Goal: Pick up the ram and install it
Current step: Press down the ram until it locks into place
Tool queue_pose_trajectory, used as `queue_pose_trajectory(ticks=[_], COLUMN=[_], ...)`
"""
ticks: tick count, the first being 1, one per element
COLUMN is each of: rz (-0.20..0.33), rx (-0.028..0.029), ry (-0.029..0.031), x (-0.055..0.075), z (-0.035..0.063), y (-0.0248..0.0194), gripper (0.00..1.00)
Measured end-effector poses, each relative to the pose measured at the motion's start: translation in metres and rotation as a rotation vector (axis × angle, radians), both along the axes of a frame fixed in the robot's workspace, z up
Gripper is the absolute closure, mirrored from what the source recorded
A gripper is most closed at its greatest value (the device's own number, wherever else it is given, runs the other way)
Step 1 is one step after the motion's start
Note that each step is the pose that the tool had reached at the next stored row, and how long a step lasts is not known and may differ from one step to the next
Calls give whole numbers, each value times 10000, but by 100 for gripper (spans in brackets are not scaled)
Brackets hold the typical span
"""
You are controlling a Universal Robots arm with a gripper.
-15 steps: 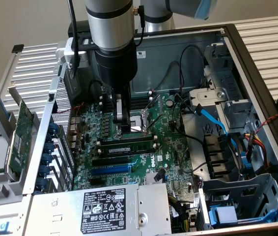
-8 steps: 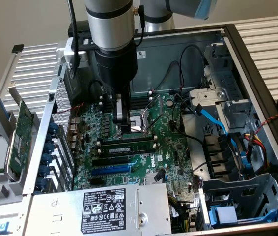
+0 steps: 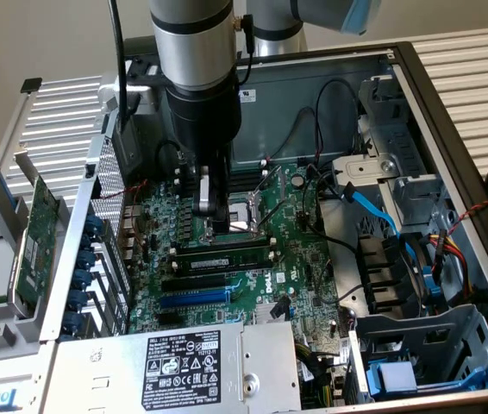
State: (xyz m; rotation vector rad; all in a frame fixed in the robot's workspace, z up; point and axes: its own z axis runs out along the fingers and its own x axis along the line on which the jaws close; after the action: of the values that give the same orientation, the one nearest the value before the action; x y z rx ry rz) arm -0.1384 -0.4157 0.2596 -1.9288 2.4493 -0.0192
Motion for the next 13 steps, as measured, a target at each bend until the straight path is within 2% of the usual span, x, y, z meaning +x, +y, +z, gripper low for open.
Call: queue_pose_trajectory(ticks=[13], rz=[-1869], rx=[0], ry=[4], x=[-1], z=[-4], y=[0], gripper=[90])
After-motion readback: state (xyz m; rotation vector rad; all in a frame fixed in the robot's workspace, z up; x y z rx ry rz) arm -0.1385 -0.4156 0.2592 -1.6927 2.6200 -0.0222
